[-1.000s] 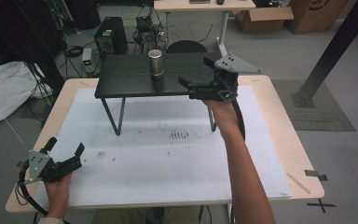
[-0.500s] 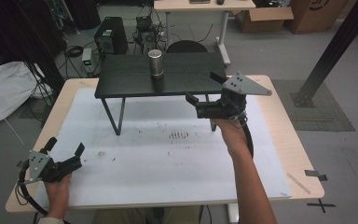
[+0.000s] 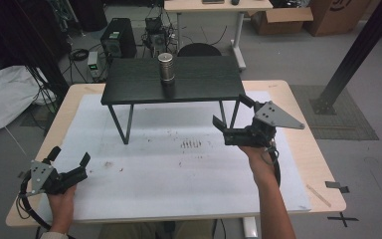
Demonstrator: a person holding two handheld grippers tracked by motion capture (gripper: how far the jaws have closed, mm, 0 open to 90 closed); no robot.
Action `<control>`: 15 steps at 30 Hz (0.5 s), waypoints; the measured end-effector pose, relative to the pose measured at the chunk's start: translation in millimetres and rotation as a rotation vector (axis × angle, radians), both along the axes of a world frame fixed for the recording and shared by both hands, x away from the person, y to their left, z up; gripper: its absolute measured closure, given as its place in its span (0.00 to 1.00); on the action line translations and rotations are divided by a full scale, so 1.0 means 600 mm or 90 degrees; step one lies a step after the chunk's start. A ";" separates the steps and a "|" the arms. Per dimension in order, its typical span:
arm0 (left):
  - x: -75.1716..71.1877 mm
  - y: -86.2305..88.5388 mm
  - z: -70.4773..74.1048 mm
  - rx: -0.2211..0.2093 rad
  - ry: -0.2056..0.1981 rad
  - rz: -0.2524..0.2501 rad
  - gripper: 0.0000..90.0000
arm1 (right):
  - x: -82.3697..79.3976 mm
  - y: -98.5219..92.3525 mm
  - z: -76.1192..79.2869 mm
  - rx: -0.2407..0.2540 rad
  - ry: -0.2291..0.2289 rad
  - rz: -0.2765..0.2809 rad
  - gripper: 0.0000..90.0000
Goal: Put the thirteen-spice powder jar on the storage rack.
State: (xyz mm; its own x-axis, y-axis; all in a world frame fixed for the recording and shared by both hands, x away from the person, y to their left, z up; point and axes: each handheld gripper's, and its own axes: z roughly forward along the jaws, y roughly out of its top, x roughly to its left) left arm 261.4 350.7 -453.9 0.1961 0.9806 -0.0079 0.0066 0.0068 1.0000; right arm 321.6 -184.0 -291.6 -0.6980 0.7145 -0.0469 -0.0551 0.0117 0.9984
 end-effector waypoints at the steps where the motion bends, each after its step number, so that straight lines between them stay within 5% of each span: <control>1: 0.000 0.000 0.000 0.001 0.000 0.000 0.00 | -0.002 -0.003 -0.004 0.000 0.000 -0.003 0.00; 15: 0.000 0.000 0.000 0.001 0.000 0.000 0.00 | -0.023 -0.044 -0.089 -0.005 0.026 -0.048 0.00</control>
State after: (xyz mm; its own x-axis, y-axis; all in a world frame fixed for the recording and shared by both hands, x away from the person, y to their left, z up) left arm 261.5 350.7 -454.0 0.1965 0.9805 -0.0066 0.0067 0.0054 1.0000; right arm 307.8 -210.4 -344.7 -0.6437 0.7649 -0.0254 -0.0131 0.0221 0.9997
